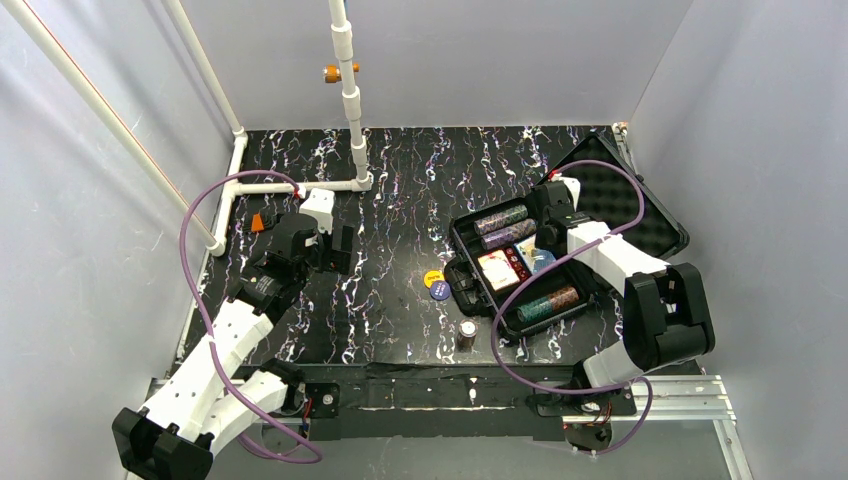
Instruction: Pack up texas hold em set
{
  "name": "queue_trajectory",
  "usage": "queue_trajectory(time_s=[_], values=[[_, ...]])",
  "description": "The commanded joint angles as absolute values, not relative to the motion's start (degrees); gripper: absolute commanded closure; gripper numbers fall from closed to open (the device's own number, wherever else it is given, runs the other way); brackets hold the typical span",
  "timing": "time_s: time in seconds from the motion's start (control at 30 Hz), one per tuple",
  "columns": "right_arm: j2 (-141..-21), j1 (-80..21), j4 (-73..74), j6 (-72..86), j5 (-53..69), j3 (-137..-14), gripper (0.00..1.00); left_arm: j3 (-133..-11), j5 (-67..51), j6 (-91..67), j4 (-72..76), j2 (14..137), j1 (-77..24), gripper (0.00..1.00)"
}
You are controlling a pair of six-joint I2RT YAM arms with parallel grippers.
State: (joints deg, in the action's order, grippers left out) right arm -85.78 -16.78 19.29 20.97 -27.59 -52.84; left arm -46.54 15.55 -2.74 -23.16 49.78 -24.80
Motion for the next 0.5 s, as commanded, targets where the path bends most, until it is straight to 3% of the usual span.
queue_trajectory(time_s=[0.0, 0.47], values=[[-85.6, -17.7, 22.2, 22.1, -23.0, -55.7, 0.99, -46.8, 15.2, -2.4, -23.1, 49.4, -24.3, 0.02], [-87.4, -17.9, 20.4, 21.0, -27.0, -54.2, 0.99, -46.6, 15.5, -2.3, -23.1, 49.0, -24.4, 0.02]])
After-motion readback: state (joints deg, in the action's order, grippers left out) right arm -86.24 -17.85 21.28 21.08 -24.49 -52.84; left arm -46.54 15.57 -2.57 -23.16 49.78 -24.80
